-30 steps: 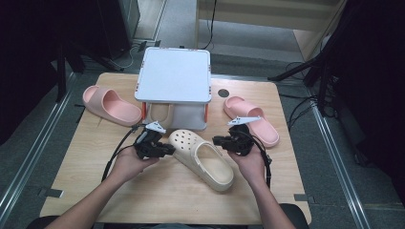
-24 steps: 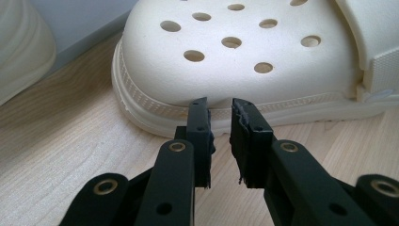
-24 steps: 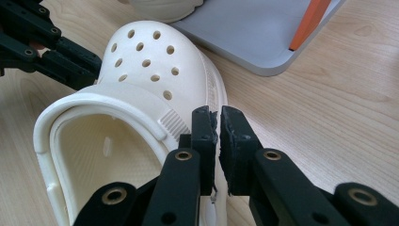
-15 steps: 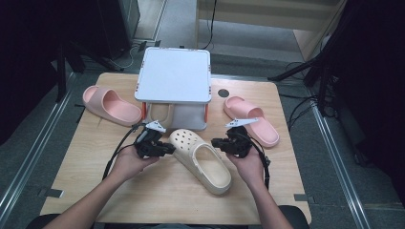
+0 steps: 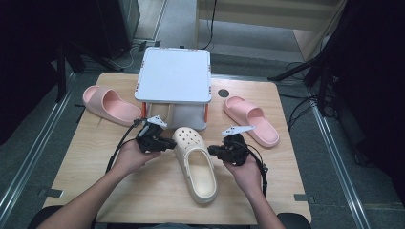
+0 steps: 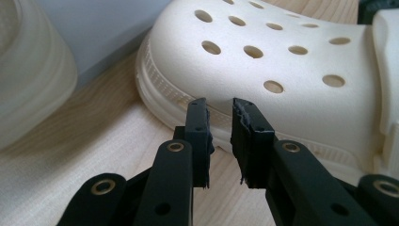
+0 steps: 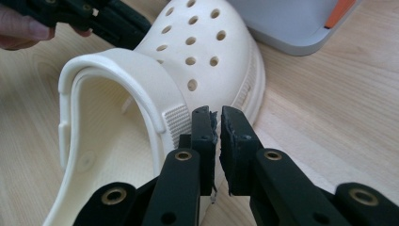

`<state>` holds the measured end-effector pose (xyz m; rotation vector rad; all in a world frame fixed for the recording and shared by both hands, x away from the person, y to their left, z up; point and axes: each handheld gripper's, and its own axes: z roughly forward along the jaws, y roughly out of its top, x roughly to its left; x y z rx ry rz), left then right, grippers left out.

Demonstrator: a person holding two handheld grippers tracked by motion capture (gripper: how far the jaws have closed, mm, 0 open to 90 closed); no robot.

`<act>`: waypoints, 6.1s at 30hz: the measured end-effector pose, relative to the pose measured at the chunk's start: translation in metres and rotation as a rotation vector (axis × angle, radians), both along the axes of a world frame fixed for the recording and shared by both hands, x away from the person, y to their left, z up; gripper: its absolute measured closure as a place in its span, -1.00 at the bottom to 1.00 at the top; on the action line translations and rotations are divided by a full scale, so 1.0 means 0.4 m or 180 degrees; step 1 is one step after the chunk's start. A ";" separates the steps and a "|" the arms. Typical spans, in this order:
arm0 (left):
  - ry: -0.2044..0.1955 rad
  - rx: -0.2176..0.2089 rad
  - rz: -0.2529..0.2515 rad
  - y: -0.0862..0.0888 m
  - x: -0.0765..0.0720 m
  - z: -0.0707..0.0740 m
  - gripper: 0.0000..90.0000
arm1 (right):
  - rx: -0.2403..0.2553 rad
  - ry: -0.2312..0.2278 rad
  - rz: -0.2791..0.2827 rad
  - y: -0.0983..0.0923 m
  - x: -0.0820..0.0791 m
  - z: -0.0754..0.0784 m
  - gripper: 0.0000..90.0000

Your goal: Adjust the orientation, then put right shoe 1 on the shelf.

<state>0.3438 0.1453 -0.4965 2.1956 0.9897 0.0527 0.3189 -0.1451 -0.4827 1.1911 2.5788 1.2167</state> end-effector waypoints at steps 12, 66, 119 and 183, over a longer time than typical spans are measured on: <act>0.0013 0.0046 -0.0027 -0.014 0.030 0.004 0.65 | -0.0049 -0.0001 -0.0011 0.016 -0.043 -0.015 0.75; -0.0308 -0.0336 0.0436 0.233 0.181 0.298 0.73 | 0.0003 0.0107 -0.0377 0.076 -0.139 -0.043 -0.07; -0.0529 -0.0282 0.0499 0.229 0.173 0.279 0.93 | 0.0019 -0.0324 -0.0998 0.054 0.080 0.086 0.74; -0.0533 -0.0294 0.0479 0.227 0.171 0.278 0.90 | 0.0162 -0.0179 -0.0465 0.086 -0.073 0.018 0.96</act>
